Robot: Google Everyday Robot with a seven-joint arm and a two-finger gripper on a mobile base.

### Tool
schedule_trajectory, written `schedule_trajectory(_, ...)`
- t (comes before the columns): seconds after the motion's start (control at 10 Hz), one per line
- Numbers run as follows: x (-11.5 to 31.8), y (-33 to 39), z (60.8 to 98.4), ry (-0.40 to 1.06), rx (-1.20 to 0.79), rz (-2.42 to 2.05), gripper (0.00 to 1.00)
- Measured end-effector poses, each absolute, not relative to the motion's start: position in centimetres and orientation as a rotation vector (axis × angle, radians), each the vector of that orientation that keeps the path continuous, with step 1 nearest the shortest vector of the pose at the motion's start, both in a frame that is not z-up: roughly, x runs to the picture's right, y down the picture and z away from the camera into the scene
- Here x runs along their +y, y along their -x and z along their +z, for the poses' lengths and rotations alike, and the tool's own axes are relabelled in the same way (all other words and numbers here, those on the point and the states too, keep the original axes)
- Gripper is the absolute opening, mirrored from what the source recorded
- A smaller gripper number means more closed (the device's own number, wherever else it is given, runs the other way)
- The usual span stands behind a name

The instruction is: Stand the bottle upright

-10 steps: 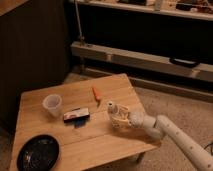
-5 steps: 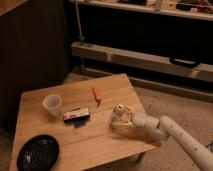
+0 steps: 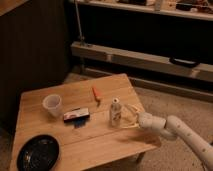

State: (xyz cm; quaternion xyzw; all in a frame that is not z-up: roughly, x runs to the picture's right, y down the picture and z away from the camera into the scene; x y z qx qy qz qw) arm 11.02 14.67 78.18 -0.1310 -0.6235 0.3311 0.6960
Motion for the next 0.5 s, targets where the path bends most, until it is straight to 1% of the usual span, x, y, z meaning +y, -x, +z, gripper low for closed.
schedule_trajectory(0.5, 15.02, -11.22, 78.28, 0.31, -1.37, 0.736, 0.78)
